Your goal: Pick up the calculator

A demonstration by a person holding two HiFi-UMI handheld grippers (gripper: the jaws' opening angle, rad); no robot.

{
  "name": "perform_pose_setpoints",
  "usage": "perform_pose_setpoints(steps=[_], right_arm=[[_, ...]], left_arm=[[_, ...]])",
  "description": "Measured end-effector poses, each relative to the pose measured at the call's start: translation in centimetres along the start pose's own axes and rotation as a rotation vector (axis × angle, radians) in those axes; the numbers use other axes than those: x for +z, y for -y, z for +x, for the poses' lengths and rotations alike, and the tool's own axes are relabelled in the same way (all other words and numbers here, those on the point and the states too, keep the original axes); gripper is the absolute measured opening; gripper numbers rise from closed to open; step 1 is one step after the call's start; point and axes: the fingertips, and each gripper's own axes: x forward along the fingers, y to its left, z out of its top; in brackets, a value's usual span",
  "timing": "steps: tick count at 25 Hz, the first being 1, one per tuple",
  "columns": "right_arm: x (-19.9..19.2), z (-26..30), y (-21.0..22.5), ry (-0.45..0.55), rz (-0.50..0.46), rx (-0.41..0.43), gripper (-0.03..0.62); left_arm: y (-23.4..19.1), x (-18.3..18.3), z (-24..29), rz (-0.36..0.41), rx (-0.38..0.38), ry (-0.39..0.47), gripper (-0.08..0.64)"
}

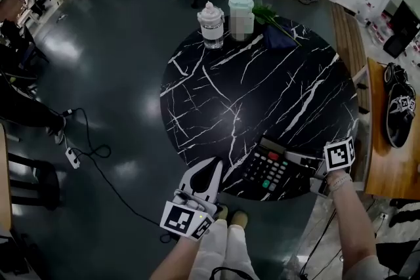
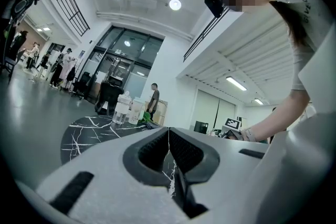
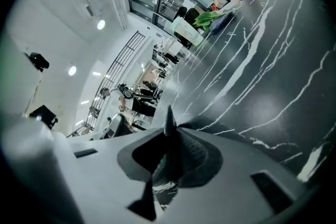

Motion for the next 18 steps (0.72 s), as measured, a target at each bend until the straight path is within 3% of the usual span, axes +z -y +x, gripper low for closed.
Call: perform_pose_setpoints(steps=[9, 18], right_arm=[[2.0, -3.4, -3.7, 0.254, 0.115, 0.044, 0.058], [5.1, -7.0, -12.3, 0.408, 0.103, 0.086, 0.058]], left_arm=[[1.1, 3.6, 0.0, 0.012, -0.03, 0.02, 0.008], [3.5, 8.1, -0.3, 0.005, -0.083, 0.034, 0.008]])
